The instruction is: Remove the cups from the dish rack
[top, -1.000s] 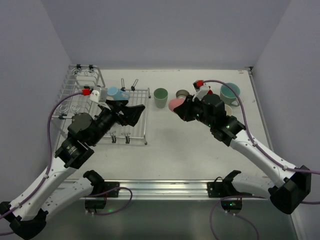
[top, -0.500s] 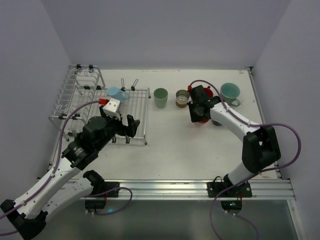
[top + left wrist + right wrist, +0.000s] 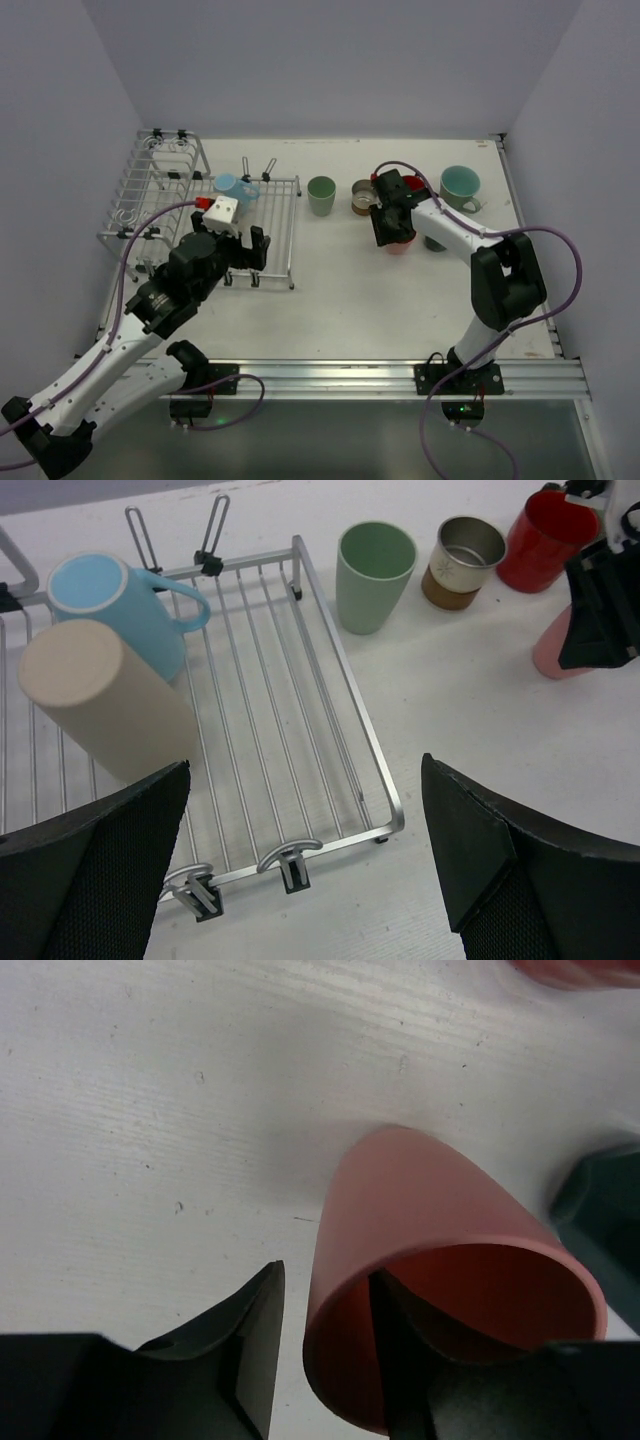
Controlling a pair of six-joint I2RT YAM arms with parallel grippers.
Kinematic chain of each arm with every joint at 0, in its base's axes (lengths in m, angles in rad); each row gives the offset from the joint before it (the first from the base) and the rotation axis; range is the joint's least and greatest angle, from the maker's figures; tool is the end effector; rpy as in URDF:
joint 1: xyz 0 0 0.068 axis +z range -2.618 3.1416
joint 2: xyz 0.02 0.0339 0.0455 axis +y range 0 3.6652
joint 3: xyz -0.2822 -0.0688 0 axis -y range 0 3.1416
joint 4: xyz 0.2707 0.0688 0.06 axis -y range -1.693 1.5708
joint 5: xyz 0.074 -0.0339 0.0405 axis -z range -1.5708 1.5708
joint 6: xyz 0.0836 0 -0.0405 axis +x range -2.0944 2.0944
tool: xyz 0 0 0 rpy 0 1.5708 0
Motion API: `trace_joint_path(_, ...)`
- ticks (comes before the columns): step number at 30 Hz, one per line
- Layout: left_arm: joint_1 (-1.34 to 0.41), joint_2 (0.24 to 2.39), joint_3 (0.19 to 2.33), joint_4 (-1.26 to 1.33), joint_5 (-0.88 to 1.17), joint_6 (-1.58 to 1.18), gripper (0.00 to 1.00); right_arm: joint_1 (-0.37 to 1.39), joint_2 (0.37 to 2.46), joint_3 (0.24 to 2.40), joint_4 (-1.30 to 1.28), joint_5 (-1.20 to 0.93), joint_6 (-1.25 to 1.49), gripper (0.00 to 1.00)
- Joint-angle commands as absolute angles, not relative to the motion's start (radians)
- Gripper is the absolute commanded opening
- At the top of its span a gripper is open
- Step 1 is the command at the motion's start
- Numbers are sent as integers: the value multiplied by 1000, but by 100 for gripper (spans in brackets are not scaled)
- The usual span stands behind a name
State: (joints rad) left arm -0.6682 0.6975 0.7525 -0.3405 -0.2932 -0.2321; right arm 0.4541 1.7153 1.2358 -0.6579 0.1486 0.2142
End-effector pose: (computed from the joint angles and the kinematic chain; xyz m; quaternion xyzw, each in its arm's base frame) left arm 0.1865 -0.1164 0.3262 0.0858 0.7921 -0.1527 0.5847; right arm 0.3598 0.1618 0.1789 -0.1007 0.9688 0.0018 0.2263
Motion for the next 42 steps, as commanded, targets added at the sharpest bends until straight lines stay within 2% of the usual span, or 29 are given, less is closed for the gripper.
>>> trace_joint_path(1, -666, 713, 764, -374, -387, -232, 100, 454, 1658, 1256, -660, 172, 196, 44)
trace_joint_path(3, -664, 719, 767, -379, -406, -238, 100, 456, 1632, 1250, -655, 178, 202, 52)
trace_joint_path(4, -664, 724, 770, -379, -414, -244, 100, 456, 1602, 1247, -649, 179, 202, 62)
trace_joint_path(7, -664, 750, 787, -388, -446, -282, 100, 456, 1518, 1223, -620, 179, 224, 78)
trace_joint_path(11, -666, 795, 824, -381, -463, -394, 100, 457, 1404, 1172, -552, 138, 255, 89)
trace_joint_path(14, -664, 813, 785, -321, -495, -443, 100, 462, 1317, 1129, -511, 109, 265, 90)
trace_joint_path(21, -666, 844, 674, -157, -814, -476, 100, 480, 1094, 973, -347, 22, 279, 90)
trace_joint_path(29, -654, 1022, 663, 29, -1000, -466, 100, 480, 991, 904, -272, -87, 295, 90)
trace_joint_path(34, -514, 1092, 672, 72, -913, -463, 100, 480, 992, 900, -270, -130, 311, 89)
trace_joint_path(42, -451, 1215, 713, 158, -841, -376, 100, 483, 997, 900, -270, -155, 314, 89)
